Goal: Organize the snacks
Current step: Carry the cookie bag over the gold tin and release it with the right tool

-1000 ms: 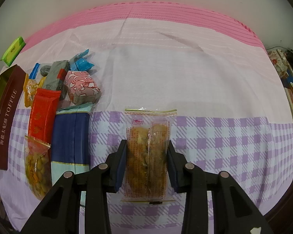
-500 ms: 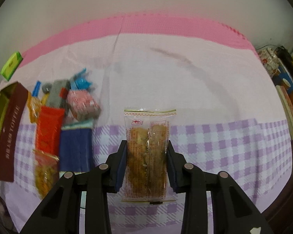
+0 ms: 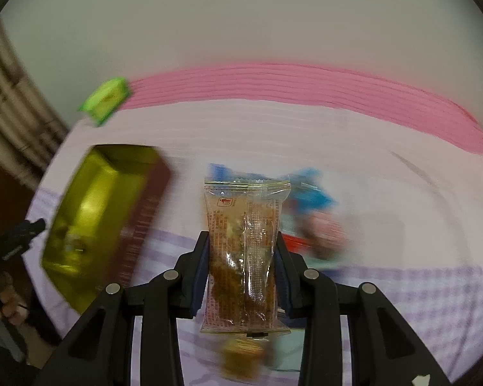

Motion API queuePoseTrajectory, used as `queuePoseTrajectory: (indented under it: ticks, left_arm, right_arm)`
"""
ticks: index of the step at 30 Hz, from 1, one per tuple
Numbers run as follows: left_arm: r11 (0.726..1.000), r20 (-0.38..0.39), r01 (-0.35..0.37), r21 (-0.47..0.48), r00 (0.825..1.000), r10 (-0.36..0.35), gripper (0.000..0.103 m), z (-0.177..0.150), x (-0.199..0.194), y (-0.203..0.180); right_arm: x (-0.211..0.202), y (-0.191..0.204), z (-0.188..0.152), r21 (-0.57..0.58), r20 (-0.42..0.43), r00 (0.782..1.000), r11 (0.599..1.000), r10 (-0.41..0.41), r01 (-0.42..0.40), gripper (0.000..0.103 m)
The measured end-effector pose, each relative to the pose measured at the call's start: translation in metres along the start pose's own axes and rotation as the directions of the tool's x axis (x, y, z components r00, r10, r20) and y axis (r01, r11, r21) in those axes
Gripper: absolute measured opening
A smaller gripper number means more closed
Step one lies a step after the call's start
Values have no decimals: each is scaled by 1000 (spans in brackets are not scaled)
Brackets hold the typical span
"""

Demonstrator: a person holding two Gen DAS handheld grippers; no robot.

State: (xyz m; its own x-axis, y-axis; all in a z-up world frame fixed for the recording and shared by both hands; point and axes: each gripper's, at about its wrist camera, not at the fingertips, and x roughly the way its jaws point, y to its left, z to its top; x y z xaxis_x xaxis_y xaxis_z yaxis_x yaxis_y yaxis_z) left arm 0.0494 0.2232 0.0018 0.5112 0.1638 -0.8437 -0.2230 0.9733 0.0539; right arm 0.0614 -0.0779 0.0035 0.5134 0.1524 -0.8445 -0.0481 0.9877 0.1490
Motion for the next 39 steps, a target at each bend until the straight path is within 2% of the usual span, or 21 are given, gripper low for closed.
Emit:
queuePoseTrajectory:
  ticks: [7,13,18,26,39]
  left_arm:
    - [993,-35,-57,-105,998,53,57,-11,2,37]
    - [989,-39,-81,-123,996,77,57,-17,-2,45]
    - [991,-43,-74,-108,997,70,58,-17,0,42]
    - [993,-50,-57,-107,997,51,60,-17,1,40]
    - [995,-55,-47,-92,998,42,61,-17,2,34]
  right_arm:
    - [19,89,18,-104,-29,990,985,135,-137,34]
    - [52,141,11,-132,-123,972,968,200,-215,34]
    - [75,161,1,-168,-174,969,965,173,-202,34]
    - [94,164,-8,-200,-201,973,967,115,-155,34]
    - [101,162,-9,-303,-154,988,952,-19,-29,34]
